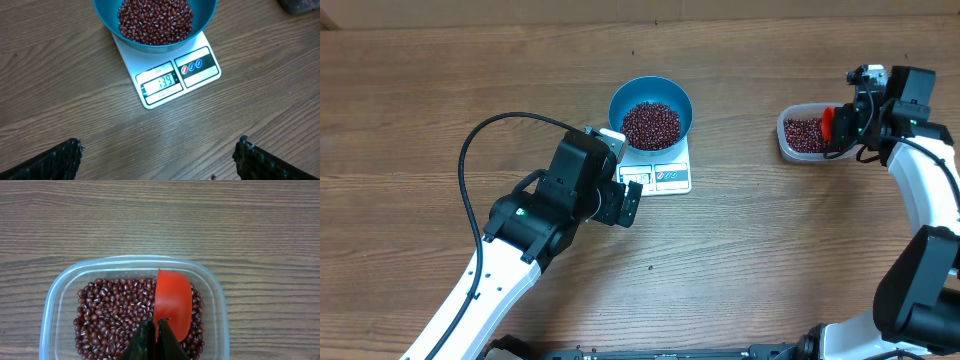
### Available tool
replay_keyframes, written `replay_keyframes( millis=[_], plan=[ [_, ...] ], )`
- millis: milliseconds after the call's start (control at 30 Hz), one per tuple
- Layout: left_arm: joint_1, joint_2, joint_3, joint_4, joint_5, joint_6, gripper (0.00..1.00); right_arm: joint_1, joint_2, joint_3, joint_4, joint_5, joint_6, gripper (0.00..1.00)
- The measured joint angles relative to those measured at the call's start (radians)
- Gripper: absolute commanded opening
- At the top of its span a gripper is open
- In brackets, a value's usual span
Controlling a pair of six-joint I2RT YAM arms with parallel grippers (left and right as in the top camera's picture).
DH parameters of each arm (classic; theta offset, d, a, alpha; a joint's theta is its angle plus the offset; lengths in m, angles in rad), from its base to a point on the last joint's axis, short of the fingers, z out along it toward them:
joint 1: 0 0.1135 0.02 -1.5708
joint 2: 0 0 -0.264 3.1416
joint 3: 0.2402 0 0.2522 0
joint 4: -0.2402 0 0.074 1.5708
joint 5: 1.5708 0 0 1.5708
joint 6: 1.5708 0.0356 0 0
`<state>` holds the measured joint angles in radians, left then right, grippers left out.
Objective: Scoop item into bowl and weigh 150g on scale
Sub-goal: 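Lower the red cup into the beans in the tub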
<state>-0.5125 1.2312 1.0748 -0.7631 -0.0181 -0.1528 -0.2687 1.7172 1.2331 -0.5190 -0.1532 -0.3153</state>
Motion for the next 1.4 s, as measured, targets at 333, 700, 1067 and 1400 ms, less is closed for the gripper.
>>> replay_keyframes(
  millis=[333, 700, 1067, 1400],
  plan=[
    [0.000, 0.000, 0.000, 0.000, 0.000, 0.000, 1.00, 0.000, 0.031, 0.000, 0.001, -0.004, 0.000, 0.04],
    [0.000, 0.000, 0.000, 0.000, 0.000, 0.000, 1.00, -0.003, 0.061, 0.000, -0.003, -0.071, 0.000, 0.04],
    [0.000, 0.000, 0.000, 0.000, 0.000, 0.000, 1.00, -0.011, 0.077, 0.000, -0.024, -0.212, -0.001, 0.04],
    [0.000, 0.000, 0.000, 0.000, 0.000, 0.000, 0.99, -0.011, 0.084, 0.000, -0.048, -0.288, -0.002, 0.04]
  ],
)
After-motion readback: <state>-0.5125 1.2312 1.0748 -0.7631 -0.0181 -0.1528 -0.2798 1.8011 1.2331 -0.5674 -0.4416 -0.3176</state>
